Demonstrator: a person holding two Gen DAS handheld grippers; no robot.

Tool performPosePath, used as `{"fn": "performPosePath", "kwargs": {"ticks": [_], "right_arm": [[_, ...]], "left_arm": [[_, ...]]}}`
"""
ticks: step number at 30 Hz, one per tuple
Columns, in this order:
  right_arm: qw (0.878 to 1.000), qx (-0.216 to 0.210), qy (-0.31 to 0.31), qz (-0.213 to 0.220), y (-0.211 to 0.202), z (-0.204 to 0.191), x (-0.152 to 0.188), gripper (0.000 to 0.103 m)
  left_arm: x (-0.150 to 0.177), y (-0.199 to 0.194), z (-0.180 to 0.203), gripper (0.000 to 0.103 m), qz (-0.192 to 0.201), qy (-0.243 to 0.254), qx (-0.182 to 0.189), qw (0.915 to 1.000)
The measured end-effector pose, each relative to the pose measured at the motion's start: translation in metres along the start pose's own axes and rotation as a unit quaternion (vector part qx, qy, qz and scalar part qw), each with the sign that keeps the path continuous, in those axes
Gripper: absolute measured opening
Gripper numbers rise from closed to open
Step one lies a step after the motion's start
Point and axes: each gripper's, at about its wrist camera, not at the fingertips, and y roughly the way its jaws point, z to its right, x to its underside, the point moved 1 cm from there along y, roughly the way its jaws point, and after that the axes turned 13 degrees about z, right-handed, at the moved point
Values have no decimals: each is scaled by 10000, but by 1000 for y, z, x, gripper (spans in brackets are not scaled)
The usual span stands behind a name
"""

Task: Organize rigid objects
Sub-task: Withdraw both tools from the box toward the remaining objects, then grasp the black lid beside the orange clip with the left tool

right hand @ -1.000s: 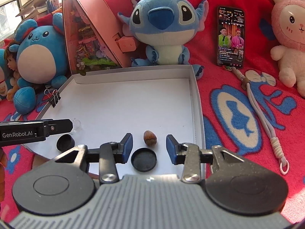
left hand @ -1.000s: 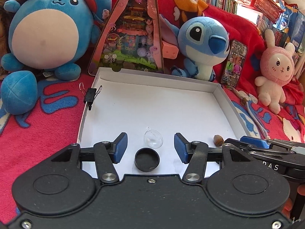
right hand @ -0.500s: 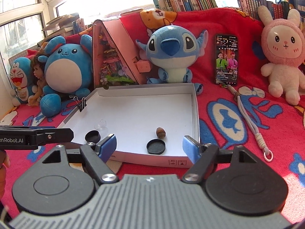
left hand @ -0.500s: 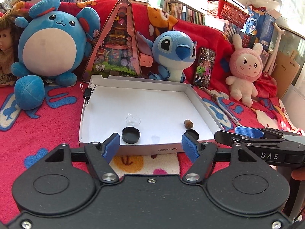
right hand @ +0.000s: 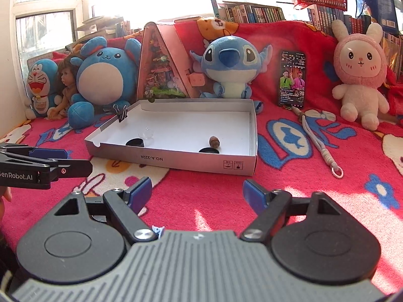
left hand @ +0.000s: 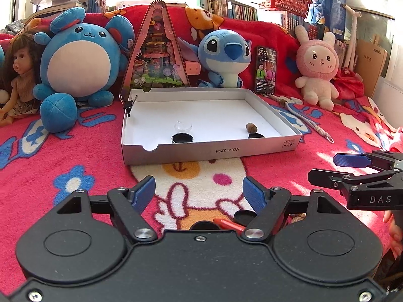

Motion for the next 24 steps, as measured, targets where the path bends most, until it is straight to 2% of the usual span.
{"fn": "performPosePath", "kwargs": {"ticks": [4, 6, 8, 9, 15, 16, 18, 24], "right_arm": [[9999, 65, -71, -112, -8, 0, 12, 87], [9997, 137, -182, -131, -12, -1, 18, 87], [9990, 223, -351, -175, -16, -1, 23, 87], [9985, 254, -442, -201, -18, -2, 25, 87], [9969, 97, -669, -405, -23, -7, 36, 87], [9965, 96, -697, -454, -22, -9, 37, 86], [9959, 69, -714, -545, -17, -13, 41, 78], [9957, -18, -764, -519, -10, -26, 43, 73]], "left_arm": [[12, -10, 1, 70, -26, 128, -42, 9999], [16, -15, 1, 62, -16, 201, -140, 9997], [20, -19, -1, 44, -76, 267, -256, 9993], [21, -21, -3, 42, -122, 279, -289, 9991], [33, -27, -2, 39, -339, 313, -184, 9988], [36, -26, 0, 39, -367, 360, -179, 9985], [40, -23, 4, 38, -407, 365, -181, 9983], [42, -14, 11, 38, -377, 383, -185, 9984]]}}
